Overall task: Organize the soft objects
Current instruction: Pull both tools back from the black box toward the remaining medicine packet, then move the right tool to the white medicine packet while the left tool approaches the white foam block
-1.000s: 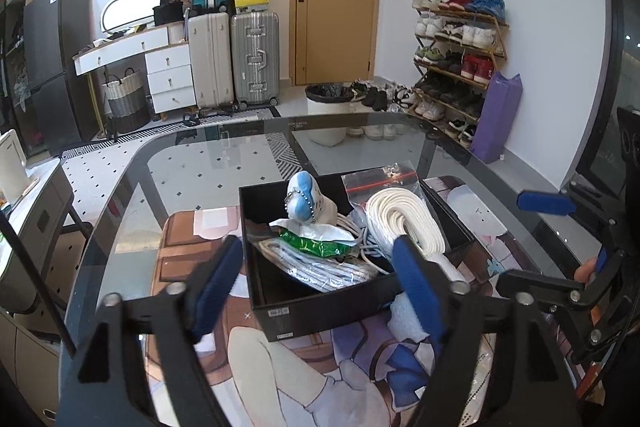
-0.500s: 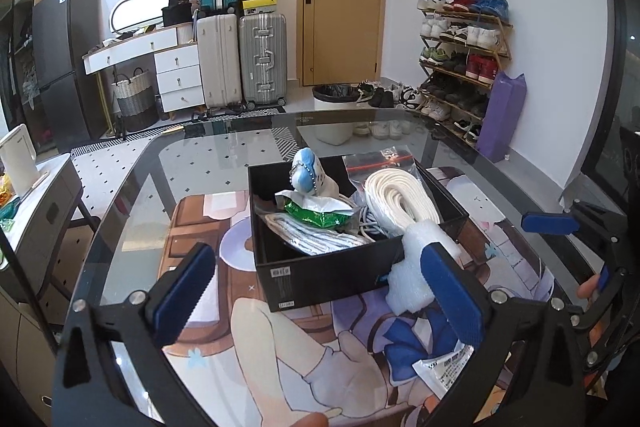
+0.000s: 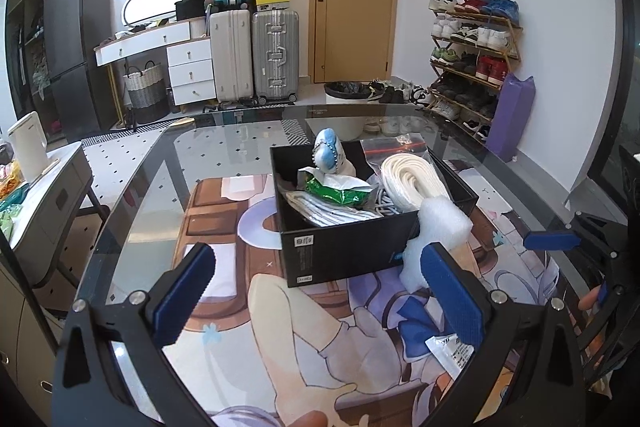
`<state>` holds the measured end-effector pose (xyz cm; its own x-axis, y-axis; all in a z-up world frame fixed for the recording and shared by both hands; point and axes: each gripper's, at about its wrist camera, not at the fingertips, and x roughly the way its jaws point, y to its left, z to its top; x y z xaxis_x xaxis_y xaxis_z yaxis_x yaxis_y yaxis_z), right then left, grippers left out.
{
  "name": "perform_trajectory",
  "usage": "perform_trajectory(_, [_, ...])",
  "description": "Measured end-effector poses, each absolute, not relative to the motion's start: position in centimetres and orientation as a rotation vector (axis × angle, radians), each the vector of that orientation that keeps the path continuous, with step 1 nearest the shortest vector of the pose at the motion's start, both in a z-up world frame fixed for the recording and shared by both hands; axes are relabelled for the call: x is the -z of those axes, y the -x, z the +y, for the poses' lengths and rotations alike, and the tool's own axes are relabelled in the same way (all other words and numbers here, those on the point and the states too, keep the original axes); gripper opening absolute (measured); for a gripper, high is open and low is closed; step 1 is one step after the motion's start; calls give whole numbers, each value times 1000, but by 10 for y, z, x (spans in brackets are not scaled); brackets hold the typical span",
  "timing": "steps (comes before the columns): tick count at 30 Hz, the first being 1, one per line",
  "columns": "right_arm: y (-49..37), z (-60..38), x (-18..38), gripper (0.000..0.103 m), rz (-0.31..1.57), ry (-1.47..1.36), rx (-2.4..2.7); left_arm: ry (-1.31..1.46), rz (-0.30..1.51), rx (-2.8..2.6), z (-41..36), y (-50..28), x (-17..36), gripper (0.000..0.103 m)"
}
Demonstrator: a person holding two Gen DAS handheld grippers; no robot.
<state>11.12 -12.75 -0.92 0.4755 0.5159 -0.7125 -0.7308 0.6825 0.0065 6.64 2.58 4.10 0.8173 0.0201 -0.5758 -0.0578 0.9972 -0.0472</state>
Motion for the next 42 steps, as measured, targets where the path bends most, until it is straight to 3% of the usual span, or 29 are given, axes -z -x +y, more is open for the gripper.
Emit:
perform_trajectory(21, [-113,-100,53,102,885,375,-786,55,634,-54,27,-62,-33,103])
perform_trajectory(42, [-112,-105,66,102,901,431,-785,32,670,-37,17,-64,-21,103])
